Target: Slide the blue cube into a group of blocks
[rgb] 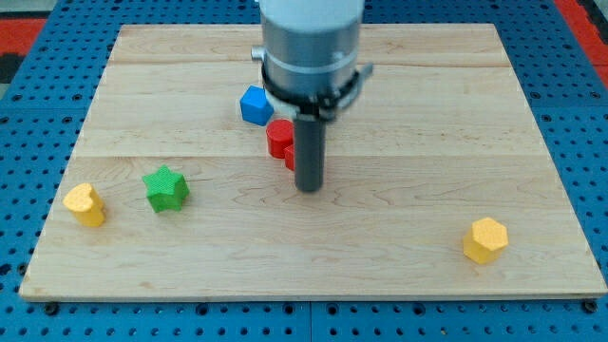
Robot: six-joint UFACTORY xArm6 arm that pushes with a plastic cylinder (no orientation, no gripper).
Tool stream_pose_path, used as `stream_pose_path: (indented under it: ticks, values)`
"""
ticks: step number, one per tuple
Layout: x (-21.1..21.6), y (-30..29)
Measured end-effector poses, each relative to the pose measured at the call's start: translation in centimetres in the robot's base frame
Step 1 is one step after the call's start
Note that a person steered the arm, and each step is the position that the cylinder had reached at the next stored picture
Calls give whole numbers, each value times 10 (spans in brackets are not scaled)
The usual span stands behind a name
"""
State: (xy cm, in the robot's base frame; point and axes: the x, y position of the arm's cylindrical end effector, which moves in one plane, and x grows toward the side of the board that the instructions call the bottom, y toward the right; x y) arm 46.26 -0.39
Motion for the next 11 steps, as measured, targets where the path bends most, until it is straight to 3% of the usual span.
stream_pose_path:
  ticks: [1,3,7,8,9,10,11]
  values:
    - [-19,-54]
    - [-22,-70]
    - [-140,-124]
    - [-124,-92]
    - [-45,-9]
    - [-43,-5]
    - [-69,-43]
